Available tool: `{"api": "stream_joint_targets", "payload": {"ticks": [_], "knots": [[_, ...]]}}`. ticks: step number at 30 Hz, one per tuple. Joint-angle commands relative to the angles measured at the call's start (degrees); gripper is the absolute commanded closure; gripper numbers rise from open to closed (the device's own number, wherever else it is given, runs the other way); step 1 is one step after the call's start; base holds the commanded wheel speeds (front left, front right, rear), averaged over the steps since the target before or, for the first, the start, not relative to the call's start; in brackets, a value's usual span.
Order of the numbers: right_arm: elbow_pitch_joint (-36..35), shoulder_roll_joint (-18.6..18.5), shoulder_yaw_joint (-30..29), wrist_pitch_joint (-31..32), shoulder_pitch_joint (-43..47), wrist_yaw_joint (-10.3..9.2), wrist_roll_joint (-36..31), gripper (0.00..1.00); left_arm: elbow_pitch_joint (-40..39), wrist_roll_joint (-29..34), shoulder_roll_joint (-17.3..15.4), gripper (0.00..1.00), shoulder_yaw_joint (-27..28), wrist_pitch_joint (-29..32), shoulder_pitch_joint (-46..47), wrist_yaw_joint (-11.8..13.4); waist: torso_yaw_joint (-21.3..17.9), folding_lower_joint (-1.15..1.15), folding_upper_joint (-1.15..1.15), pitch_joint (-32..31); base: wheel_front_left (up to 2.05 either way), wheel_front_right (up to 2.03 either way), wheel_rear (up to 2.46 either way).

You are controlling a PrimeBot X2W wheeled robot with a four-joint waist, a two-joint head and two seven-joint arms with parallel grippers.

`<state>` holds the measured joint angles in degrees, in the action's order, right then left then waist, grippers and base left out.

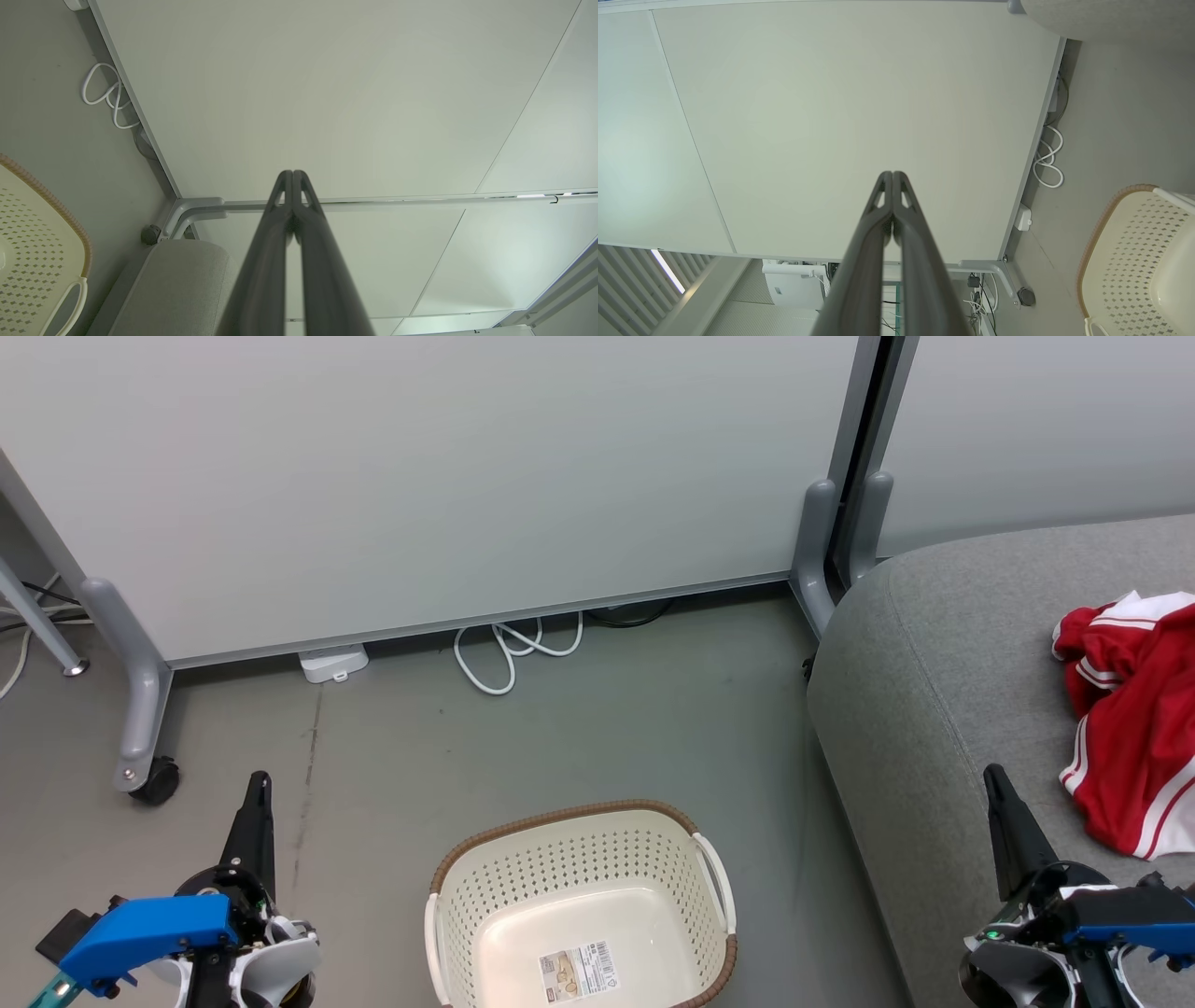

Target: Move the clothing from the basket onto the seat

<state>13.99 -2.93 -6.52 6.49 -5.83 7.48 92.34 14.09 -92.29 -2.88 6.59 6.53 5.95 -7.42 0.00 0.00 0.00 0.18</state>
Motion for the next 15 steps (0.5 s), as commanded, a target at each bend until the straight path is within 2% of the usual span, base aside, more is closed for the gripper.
{"api": "stream_joint_targets", "payload": {"ticks": [1,15], "knots": [[0.1,0.1,-0.1,0.2,-0.8,0.02,0.1,1.0,-0.2,-0.1,0.0,1.0,0.2,0.3,0.6,-0.1,0.0,0.0,0.0,0.0,0.0,0.0,0.0],[0.1,0.1,-0.1,0.1,-0.7,0.02,0.1,1.0,-0.2,-0.2,0.0,1.0,0.1,0.3,0.6,-0.1,0.0,0.0,0.0,0.0,0.0,0.0,0.0]]}}
